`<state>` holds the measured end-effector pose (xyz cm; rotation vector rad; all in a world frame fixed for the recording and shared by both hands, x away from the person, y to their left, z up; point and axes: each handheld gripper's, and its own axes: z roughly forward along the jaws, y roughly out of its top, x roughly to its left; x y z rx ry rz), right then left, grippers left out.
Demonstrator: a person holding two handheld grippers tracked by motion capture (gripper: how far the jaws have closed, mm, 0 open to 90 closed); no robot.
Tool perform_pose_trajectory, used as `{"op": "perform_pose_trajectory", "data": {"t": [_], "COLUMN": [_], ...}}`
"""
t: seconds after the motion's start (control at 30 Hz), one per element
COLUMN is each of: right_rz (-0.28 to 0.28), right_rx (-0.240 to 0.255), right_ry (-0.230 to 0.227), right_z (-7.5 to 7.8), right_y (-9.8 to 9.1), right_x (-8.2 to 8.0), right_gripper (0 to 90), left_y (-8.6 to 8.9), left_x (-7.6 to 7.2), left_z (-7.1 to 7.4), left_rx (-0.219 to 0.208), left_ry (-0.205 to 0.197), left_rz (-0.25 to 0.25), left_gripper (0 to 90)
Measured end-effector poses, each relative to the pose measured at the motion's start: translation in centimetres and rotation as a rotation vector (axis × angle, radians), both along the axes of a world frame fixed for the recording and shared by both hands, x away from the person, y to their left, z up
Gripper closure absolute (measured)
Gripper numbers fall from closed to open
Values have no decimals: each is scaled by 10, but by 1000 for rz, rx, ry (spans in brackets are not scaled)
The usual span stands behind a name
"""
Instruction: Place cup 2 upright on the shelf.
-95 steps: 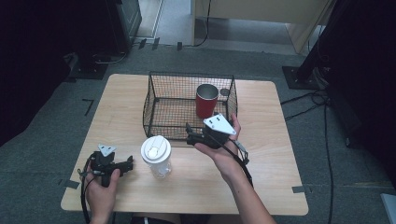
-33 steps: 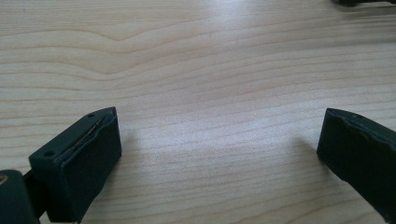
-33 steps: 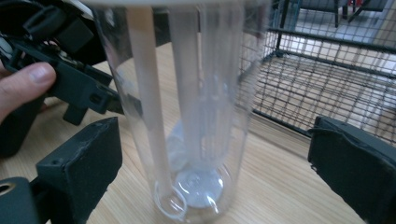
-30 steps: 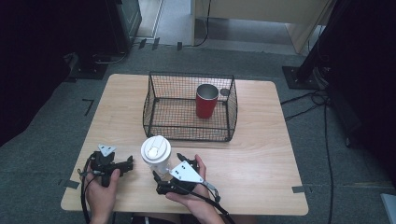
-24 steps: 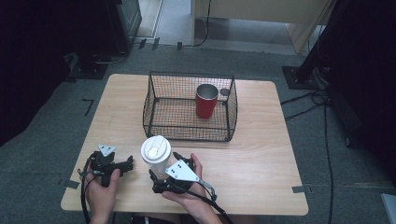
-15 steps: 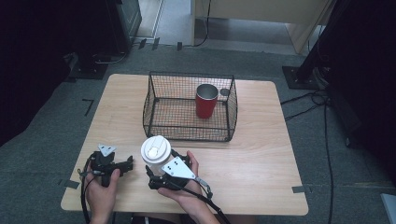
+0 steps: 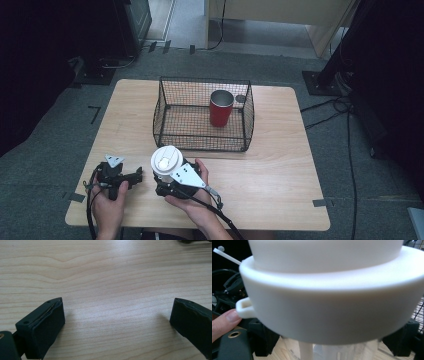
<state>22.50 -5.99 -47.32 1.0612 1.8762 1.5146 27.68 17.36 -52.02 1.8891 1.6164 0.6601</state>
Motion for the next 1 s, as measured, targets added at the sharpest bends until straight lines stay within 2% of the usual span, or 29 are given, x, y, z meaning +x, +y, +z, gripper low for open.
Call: {"op": "perform_pose_trajectory", "data": {"t": [0.5,1.0], "right_rz": [6,-5], "right_rx": [25,39], "right_ry": [-15,-51], "right_z": [4,27], "right_y": [-2,-7], "right_x": [-1,1], "right_gripper": [163,162], "left_y": [0,0], "left_x": [0,0], "left_z": [0,0], "left_rx": [-1,0], "left_ry": [-1,1], "left_rz": [-4,-5], "left_gripper": [4,4]}}
